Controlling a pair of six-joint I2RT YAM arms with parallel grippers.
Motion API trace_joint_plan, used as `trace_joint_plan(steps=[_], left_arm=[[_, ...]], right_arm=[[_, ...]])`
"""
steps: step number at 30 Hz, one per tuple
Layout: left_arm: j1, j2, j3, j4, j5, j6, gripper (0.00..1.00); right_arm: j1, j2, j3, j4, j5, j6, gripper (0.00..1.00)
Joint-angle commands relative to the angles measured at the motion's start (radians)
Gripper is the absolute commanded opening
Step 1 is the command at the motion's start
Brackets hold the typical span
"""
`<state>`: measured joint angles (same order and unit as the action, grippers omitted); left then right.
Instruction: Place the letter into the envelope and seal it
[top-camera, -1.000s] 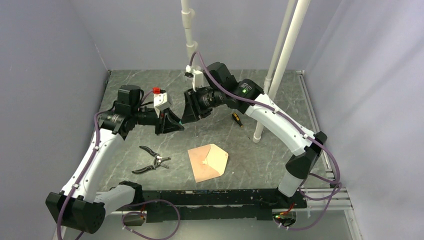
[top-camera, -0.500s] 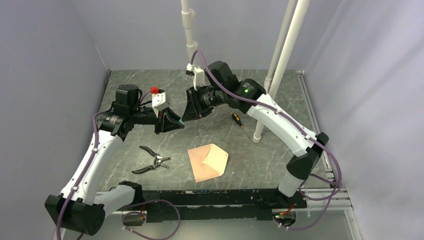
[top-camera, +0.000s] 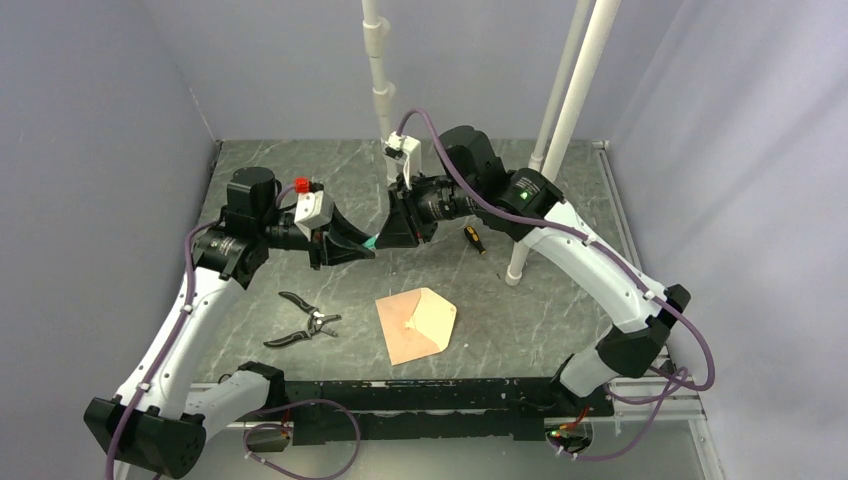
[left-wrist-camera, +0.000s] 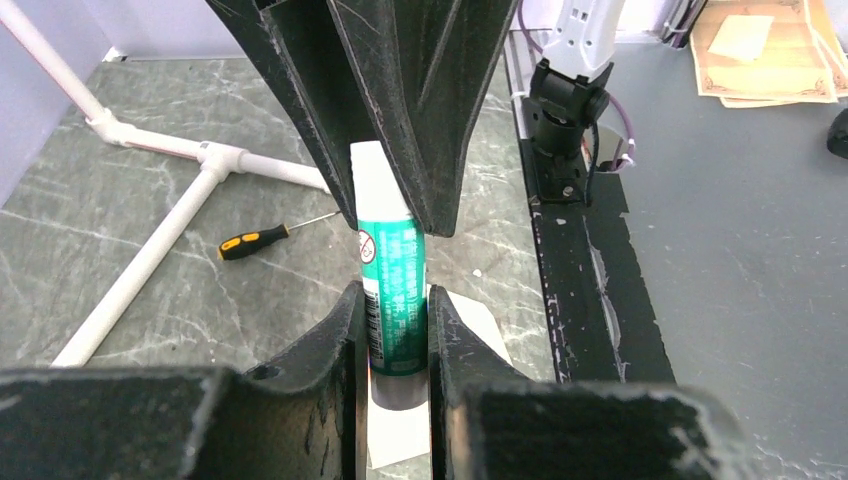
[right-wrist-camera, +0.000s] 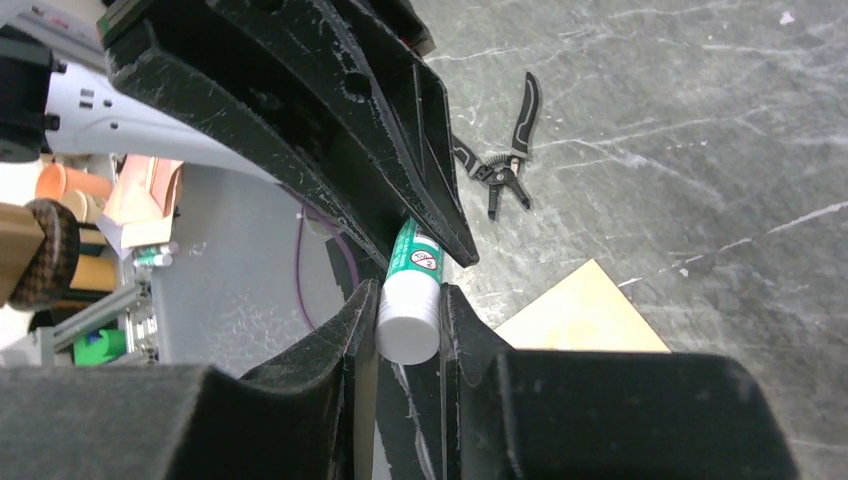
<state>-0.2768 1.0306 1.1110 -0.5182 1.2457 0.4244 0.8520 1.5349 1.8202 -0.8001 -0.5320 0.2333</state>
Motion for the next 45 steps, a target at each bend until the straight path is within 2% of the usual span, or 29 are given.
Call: trace_joint_plan(steps=[1,6,14,17,20,23,26,31,34,37,42,45], left_arm=[[-0.005,-0.004,-0.051,-0.195,0.068,0.047,0.03],[-0.013,-0.001,-0.047,-0.201,0.042,0.058,0.02],[-0.015,-0.019,-0.055,-0.180,-0.052,0.054,0.02],[-0.015,-0.034,-0.063,-0.151,-0.132,0.042,0.03],[-0.016,-0.057,-0.077,-0.112,-0.242,0.035,0.02],[-0.018,-0.082,-0.097,-0.073,-0.349,0.033,0.02],[-0.021,-0.098,-0.102,-0.067,-0.410,0.042,0.03],[-0.021,-0.107,-0.115,-0.024,-0.419,0.019,0.02],[-0.021,-0.098,-0.098,-0.050,-0.416,0.022,0.02],[-0.021,-0.103,-0.102,-0.031,-0.417,0.000,0.02],[-0.021,-0.119,-0.115,0.045,-0.434,-0.078,0.02],[-0.021,-0.126,-0.119,0.081,-0.445,-0.126,0.03]], right_arm=[[-0.064,-0.137,0.074,0.200,-0.144,-0.155,0.00],[-0.065,-0.110,0.139,0.103,-0.196,-0.237,0.00],[-0.065,-0.064,0.245,-0.063,-0.094,-0.362,0.00],[-0.073,-0.040,0.262,-0.032,-0.047,-0.267,0.00],[-0.108,-0.001,0.271,-0.005,0.042,-0.060,0.00],[-0.144,0.056,0.330,-0.059,0.116,0.102,0.00],[-0.159,0.081,0.371,-0.089,0.115,0.161,0.00],[-0.158,0.076,0.305,-0.064,0.100,0.145,0.00],[-0.149,0.068,0.236,-0.058,0.156,0.123,0.00],[-0.134,0.080,0.162,-0.074,0.271,0.099,0.00],[-0.101,0.168,0.056,-0.137,0.588,0.102,0.00],[-0.100,0.196,-0.063,-0.082,0.672,0.126,0.00]])
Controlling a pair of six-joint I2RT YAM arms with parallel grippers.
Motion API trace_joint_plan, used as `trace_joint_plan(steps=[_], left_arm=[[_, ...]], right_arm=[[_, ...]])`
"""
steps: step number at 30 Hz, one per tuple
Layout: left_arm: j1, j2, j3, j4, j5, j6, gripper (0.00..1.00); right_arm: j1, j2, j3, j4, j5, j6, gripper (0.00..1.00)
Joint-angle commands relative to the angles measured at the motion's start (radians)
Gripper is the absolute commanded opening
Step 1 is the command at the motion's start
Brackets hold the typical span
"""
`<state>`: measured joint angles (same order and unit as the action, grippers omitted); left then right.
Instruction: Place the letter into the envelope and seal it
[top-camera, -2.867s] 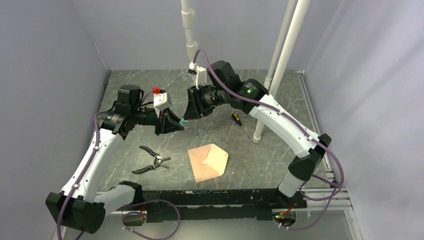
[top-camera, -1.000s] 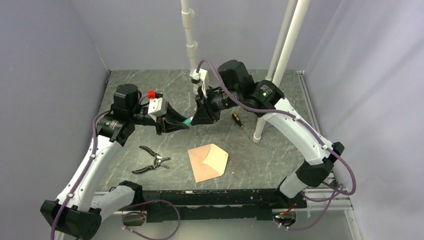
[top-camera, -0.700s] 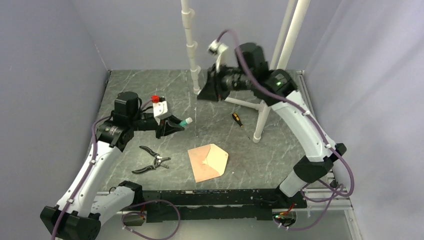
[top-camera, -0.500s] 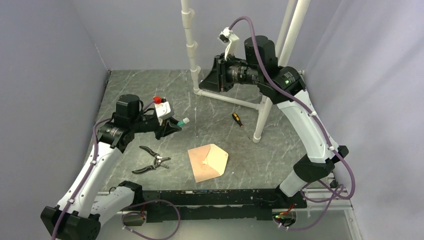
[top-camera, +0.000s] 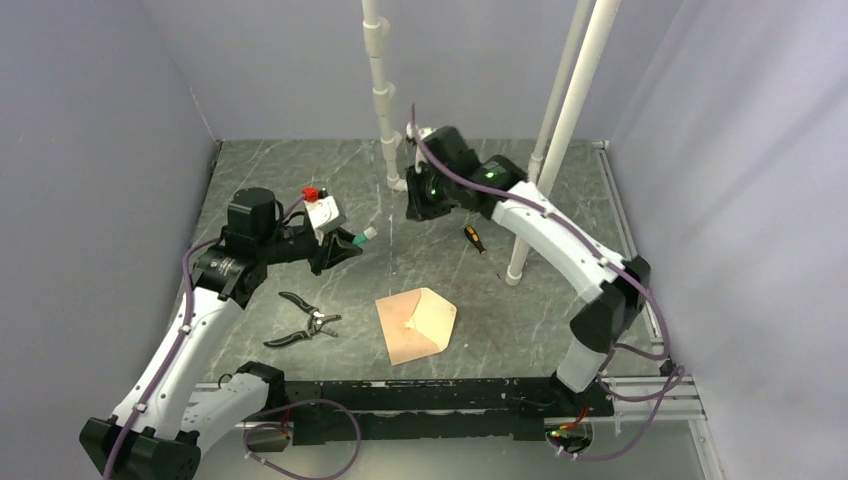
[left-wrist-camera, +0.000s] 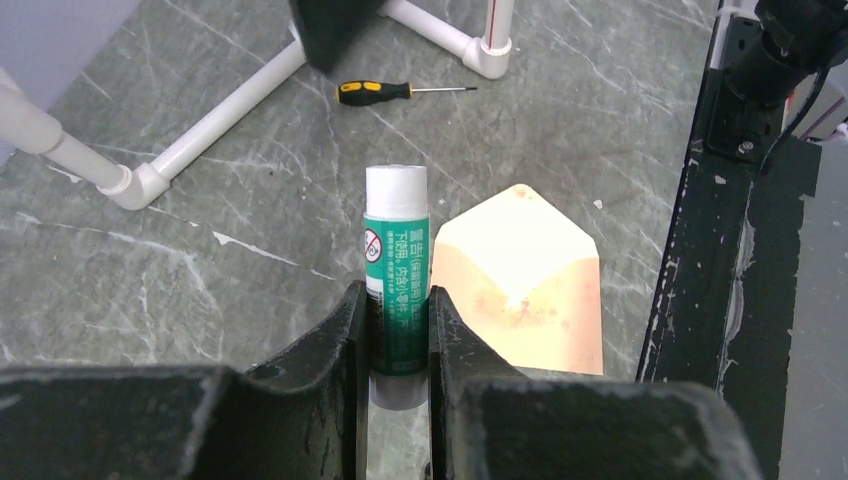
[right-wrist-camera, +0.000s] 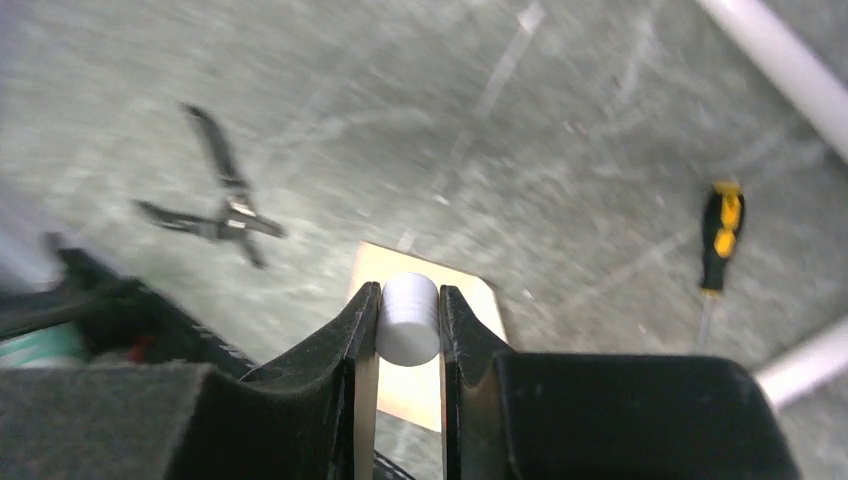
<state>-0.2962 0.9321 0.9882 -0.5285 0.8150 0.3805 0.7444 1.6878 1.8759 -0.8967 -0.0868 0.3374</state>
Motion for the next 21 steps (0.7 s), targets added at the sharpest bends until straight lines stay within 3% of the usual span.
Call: trace_joint_plan(steps=[1,9,14,21], left_arm=[[-0.001,-0.030,0.003,0.103,-0.018,-0.103,0.03],[-0.001,-0.050,-0.063,0.289,0.033,-0.323,0.02],[-0.001,-0.043,-0.082,0.339,0.052,-0.374,0.02],[-0.001,-0.035,-0.099,0.387,0.070,-0.462,0.02]], right_arm=[[0.008,0.048,-0.164,0.043,0.250,0.033,0.00],[0.002,0.112,-0.396,0.199,0.376,0.087,0.00],[-0.025,0.096,-0.546,0.363,0.378,0.095,0.00],[-0.055,0.151,-0.595,0.405,0.376,0.109,0.00]])
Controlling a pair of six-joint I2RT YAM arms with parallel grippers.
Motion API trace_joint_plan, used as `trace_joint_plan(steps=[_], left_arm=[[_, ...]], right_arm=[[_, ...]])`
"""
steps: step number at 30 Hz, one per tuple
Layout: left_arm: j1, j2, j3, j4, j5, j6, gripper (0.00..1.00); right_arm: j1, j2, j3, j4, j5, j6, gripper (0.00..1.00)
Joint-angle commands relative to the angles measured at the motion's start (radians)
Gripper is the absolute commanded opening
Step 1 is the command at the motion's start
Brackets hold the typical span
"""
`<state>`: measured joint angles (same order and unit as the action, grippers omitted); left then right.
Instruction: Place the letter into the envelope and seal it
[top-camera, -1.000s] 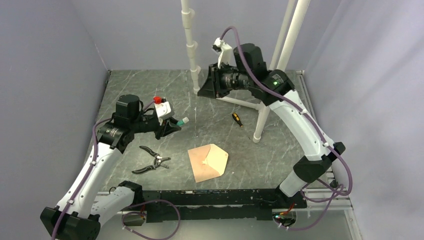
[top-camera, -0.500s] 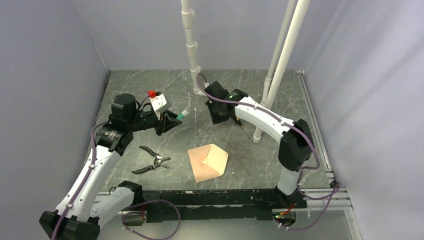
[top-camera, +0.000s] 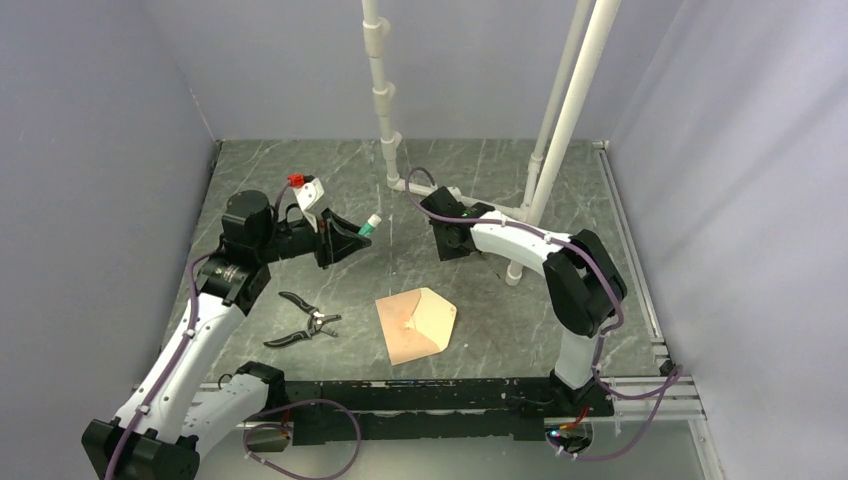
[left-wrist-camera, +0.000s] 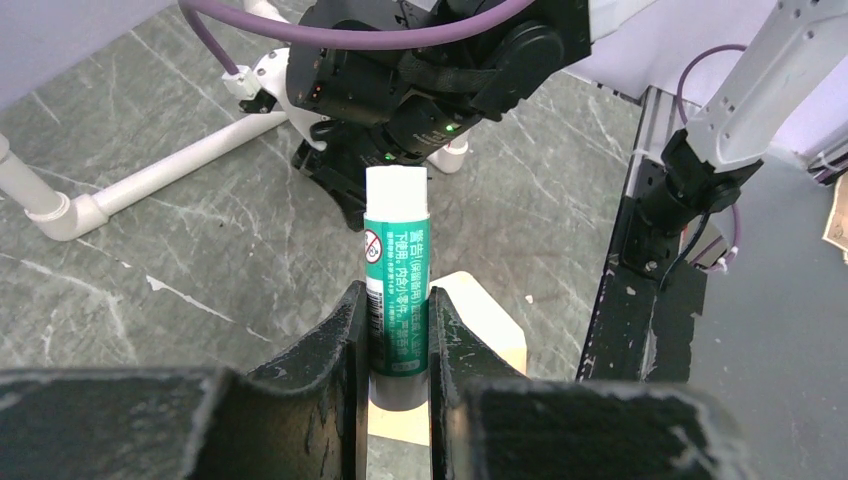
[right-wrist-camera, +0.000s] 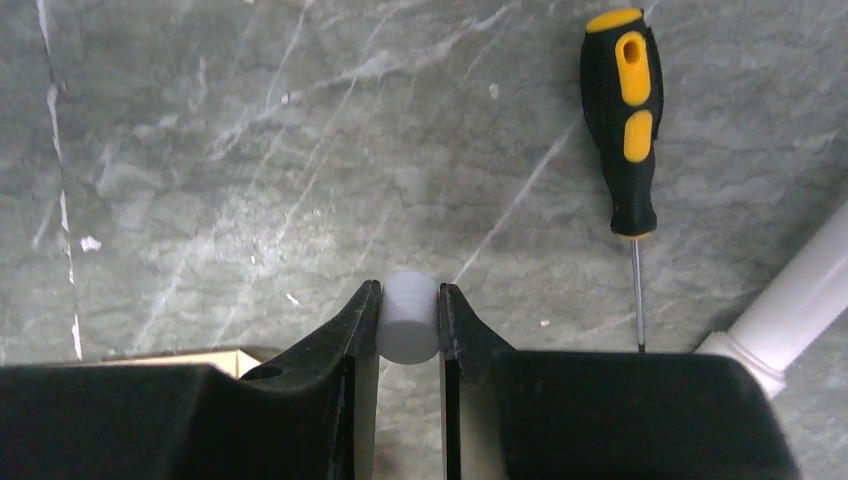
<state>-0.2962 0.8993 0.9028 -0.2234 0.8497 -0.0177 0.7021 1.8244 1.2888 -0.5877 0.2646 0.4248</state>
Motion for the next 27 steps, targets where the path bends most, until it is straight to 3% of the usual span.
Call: trace_joint_plan(steps=[1,17,27], left_arm=[[-0.001,-0.001,-0.016,0.086,0.035,-0.068,0.02],[-0.001,-0.002,-0.021,0.071,0.039,-0.085,0.02],[-0.001,-0.013,-0.013,0.057,0.017,-0.068,0.03]], right_arm=[[-0.017,0.017,-0.016,0.105,0.013,0.022,0.00],[-0.057,0.085,-0.046,0.099,-0.071,0.025,0.11],[-0.056,0.098,-0.010,0.035,-0.077,0.023,0.28]])
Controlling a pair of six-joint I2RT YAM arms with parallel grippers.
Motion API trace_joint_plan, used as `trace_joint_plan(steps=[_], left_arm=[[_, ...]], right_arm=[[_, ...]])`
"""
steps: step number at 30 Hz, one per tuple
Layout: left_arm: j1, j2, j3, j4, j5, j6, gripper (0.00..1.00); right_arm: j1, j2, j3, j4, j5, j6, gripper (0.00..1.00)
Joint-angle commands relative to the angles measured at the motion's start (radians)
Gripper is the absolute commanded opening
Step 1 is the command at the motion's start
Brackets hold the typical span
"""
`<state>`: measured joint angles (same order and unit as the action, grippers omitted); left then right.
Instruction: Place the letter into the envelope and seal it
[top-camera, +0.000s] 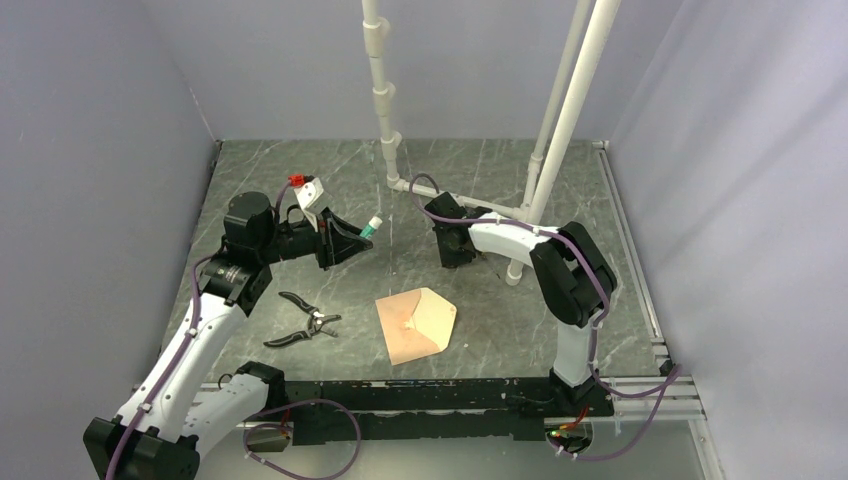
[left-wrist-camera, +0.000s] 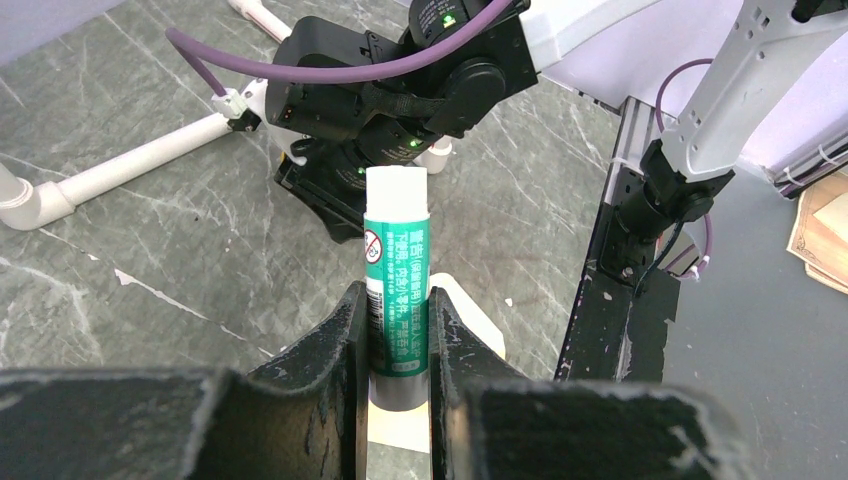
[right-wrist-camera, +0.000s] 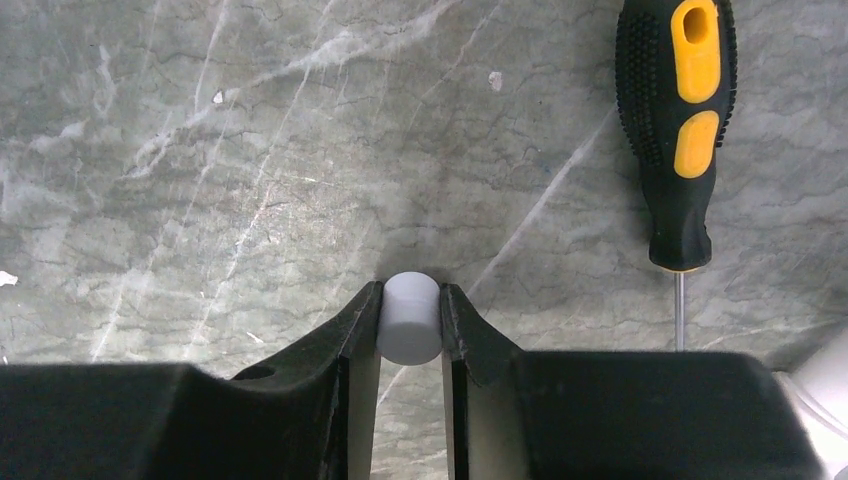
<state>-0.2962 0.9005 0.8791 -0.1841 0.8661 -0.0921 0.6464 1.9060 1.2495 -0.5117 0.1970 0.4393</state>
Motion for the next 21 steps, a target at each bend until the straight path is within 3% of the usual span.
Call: trace_joint_plan(steps=[1,13,21], left_arm=[[-0.001,-0.014,0.011,0.014,0.001,0.008,0.02],[-0.001,-0.015,0.014,0.015,0.000,0.011,0.02],[-0.001,-0.023,0.003,0.086,-0.012,-0.064,0.02]], right_arm=[[-0.001,0.013,0.033,-0.044,-0.010,0.006,0.30],[-0.001,-0.006,0.094,-0.106,-0.017,-0.019,0.46],[-0.001,-0.158,0.178,-0.188,0.016,0.014,0.60]])
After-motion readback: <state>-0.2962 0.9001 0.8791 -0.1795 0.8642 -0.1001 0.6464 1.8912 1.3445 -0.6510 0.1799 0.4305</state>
